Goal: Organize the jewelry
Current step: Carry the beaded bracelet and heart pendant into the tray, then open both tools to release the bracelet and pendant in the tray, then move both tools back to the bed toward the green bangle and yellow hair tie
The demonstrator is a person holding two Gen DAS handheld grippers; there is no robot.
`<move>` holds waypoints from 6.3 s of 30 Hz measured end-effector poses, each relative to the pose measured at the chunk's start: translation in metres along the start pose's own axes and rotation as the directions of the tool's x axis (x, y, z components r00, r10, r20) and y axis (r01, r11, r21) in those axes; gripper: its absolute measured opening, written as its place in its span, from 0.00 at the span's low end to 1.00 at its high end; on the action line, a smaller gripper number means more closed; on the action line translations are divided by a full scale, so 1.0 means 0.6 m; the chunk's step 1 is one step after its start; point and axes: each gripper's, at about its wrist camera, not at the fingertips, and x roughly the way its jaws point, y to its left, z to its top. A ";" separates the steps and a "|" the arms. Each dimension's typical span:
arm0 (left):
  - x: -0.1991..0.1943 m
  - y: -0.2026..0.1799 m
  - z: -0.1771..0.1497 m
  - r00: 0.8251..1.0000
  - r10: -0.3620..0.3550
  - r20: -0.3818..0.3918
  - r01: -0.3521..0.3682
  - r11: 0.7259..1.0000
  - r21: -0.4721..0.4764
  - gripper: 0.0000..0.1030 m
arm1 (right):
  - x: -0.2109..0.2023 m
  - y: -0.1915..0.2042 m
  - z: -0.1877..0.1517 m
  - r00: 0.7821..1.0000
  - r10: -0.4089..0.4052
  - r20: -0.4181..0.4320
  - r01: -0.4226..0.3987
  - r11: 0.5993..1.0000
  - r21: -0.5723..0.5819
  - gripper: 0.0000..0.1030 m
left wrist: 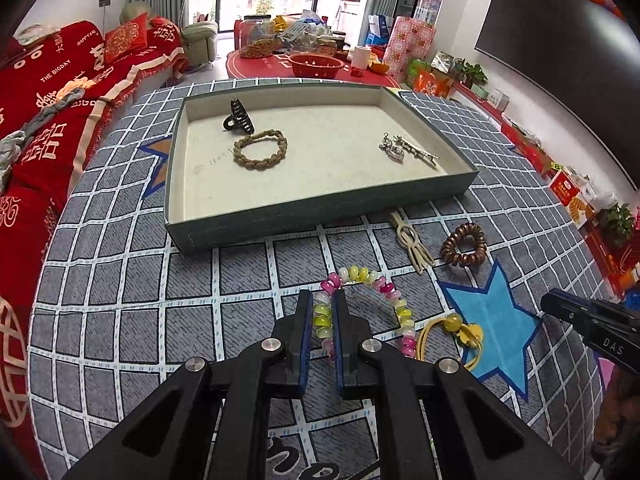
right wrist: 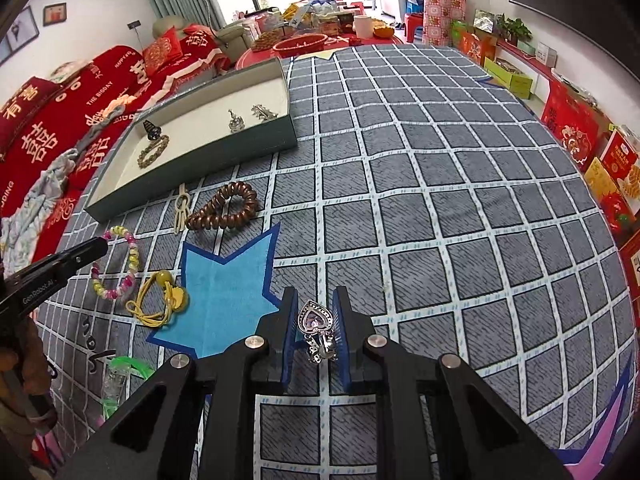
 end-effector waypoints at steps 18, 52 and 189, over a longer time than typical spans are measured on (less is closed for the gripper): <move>-0.073 0.001 0.043 0.995 -0.035 0.095 0.033 0.999 0.024 0.22 | -0.048 0.002 0.052 0.989 0.142 0.046 -0.145 0.987 0.070 0.19; 0.068 0.087 0.218 0.994 0.065 0.085 -0.064 0.998 -0.019 0.22 | 0.161 0.155 0.317 0.959 0.279 -0.044 -0.275 0.959 0.071 0.19; -0.043 -0.103 -0.145 0.996 0.065 -0.059 -0.053 0.981 0.186 0.96 | 0.073 0.173 0.007 0.989 0.027 -0.143 -0.068 0.955 -0.287 0.67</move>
